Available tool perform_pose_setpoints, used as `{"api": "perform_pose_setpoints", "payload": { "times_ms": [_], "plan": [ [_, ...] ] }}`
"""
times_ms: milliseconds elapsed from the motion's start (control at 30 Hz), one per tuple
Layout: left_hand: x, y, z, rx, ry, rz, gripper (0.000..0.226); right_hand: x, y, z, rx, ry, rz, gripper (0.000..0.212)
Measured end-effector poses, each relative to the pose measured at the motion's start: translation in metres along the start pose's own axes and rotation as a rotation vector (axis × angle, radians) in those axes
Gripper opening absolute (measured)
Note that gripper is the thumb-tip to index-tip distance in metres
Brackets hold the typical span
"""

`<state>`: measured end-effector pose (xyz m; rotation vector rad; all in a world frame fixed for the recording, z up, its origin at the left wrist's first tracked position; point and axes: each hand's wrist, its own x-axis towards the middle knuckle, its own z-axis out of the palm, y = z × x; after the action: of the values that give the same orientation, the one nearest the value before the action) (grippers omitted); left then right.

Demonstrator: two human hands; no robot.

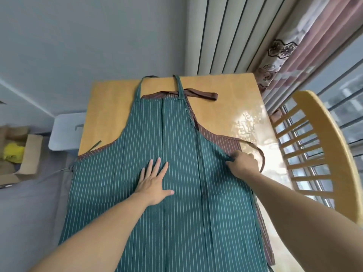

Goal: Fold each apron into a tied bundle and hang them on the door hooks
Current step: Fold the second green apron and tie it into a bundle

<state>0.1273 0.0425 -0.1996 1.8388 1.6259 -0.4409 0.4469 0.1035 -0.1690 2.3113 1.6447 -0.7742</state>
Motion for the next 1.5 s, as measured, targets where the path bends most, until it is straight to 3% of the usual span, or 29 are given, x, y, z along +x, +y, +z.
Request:
{"api": "perform_pose_setpoints", "payload": {
  "times_ms": [100, 233, 400, 500, 567, 667, 800, 867, 933, 1000, 1133, 1200, 1300, 1367, 1500],
  "plan": [
    [0.005, -0.002, 0.003, 0.011, -0.028, 0.007, 0.109, 0.01, 0.001, -0.006, -0.084, -0.095, -0.045, 0.033],
    [0.007, -0.005, 0.004, -0.011, -0.064, 0.025, 0.111, 0.001, -0.001, -0.012, 0.177, -0.213, -0.069, 0.021],
    [0.007, -0.008, -0.002, -0.092, -0.088, 0.073, 0.116, -0.037, -0.01, -0.023, 0.404, -0.552, 0.056, 0.032],
    [0.001, -0.022, -0.015, -0.495, -0.026, 0.061, 0.088, -0.07, -0.05, -0.043, 0.632, -0.585, 0.052, 0.034],
    [-0.008, -0.036, -0.021, -0.83, 0.146, -0.037, 0.061, -0.094, -0.093, -0.056, 0.765, -0.614, 0.027, 0.021],
    [-0.036, -0.077, -0.029, -1.032, 0.233, -0.137, 0.033, -0.129, -0.174, -0.057, 0.84, -0.556, -0.006, 0.012],
    [-0.078, -0.171, -0.028, -1.315, 0.1, -0.322, 0.025, -0.156, -0.29, -0.024, 0.844, -0.469, -0.027, 0.006],
    [-0.098, -0.229, -0.033, -1.582, 0.031, -0.378, 0.041, -0.171, -0.351, -0.001, 0.902, -0.542, -0.051, 0.016],
    [-0.112, -0.272, -0.038, -1.679, -0.017, -0.356, 0.056, -0.183, -0.399, 0.022, 0.939, -0.682, -0.059, 0.029],
    [-0.118, -0.293, -0.039, -1.681, -0.067, -0.319, 0.064, -0.192, -0.427, 0.043, 0.882, -0.753, -0.077, 0.034],
    [-0.118, -0.293, -0.03, -1.521, -0.119, -0.276, 0.056, -0.187, -0.425, 0.079, 0.658, -0.543, -0.126, 0.064],
    [-0.111, -0.283, -0.023, -1.436, -0.016, -0.303, 0.054, -0.18, -0.404, 0.09, 0.536, -0.453, -0.089, 0.071],
    [-0.094, -0.27, -0.015, -1.25, 0.163, -0.348, 0.053, -0.174, -0.363, 0.106, 0.131, -0.307, -0.083, 0.057],
    [-0.083, -0.264, -0.015, -1.191, 0.217, -0.371, 0.054, -0.181, -0.334, 0.122, -0.064, -0.369, -0.088, 0.056],
    [-0.062, -0.26, -0.022, -1.051, 0.345, -0.43, 0.065, -0.213, -0.299, 0.155, -0.116, -0.532, -0.068, 0.063]
  ]
}}
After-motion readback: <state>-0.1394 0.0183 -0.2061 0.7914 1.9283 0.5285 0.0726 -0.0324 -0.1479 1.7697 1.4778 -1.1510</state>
